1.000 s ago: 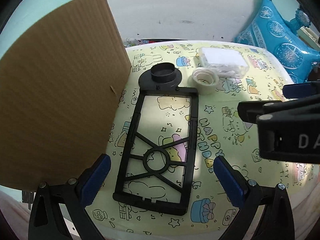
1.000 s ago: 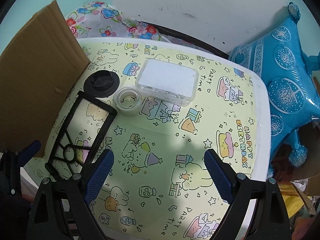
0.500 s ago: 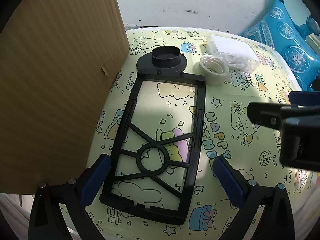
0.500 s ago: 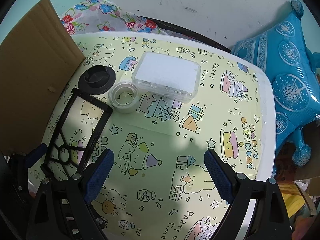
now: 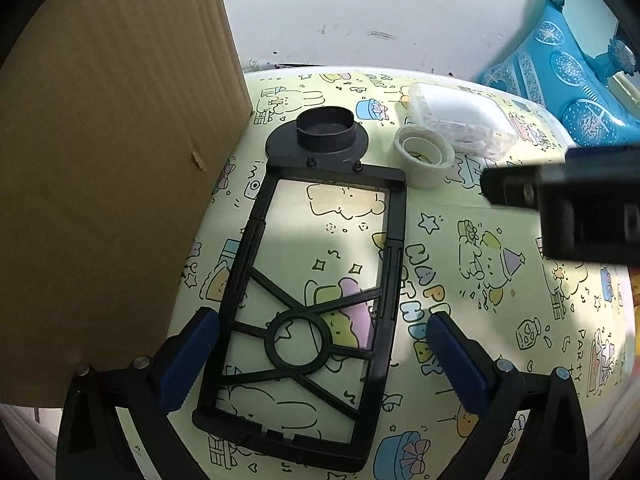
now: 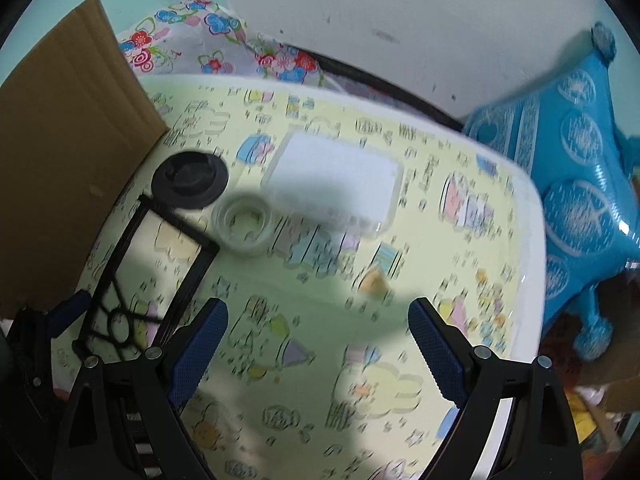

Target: Organize objects

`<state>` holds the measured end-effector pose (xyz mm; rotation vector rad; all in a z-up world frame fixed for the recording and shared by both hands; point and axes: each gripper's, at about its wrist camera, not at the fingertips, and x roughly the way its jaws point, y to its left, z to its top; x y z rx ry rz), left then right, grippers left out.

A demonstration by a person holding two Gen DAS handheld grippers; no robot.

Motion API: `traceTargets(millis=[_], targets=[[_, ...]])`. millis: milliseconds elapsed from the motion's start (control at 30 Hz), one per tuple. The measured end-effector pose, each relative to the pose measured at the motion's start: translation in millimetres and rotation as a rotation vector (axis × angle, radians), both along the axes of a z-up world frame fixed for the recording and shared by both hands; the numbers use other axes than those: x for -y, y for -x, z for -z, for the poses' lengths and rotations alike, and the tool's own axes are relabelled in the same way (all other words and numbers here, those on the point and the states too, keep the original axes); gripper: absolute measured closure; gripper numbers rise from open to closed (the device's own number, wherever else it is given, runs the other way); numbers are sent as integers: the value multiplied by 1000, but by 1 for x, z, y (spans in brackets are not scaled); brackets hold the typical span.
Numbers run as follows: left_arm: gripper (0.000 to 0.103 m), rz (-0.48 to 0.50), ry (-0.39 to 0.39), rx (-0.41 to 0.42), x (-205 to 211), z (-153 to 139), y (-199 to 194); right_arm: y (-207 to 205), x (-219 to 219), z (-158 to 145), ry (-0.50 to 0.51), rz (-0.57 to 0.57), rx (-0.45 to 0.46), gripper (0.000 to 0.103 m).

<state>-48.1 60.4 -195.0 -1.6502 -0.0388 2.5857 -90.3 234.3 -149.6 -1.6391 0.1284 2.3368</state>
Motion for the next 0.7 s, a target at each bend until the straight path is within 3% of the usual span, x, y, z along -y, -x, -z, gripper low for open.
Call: traceTargets(millis=[100,167,200,233,600,667,700], targets=[[4,4,6,4,-1,-1,1,5,-2,-4,-20,-8,-13,10],[21,14,13,-16,-2,-6,-2,7,-2,-4,-28,-14,-15,10],[36,25,5,-19,-4,-7,-2,8,-1,-4,-33,-18,-14,10],[41,36,-29,-9,-4,-8,-1,9,0,-3,-39,-22,-11,10],[43,37,-20,-4,-11,-8,1,9,-1,-2,-58,-25,-12,10],[47,47,-8,-19,-14,-12,-3,9,-2,-2,-59,-23,-12,10],[64,57,1,-28,-16,-13,-5,8,-2,-3,-61,-22,-12,10]])
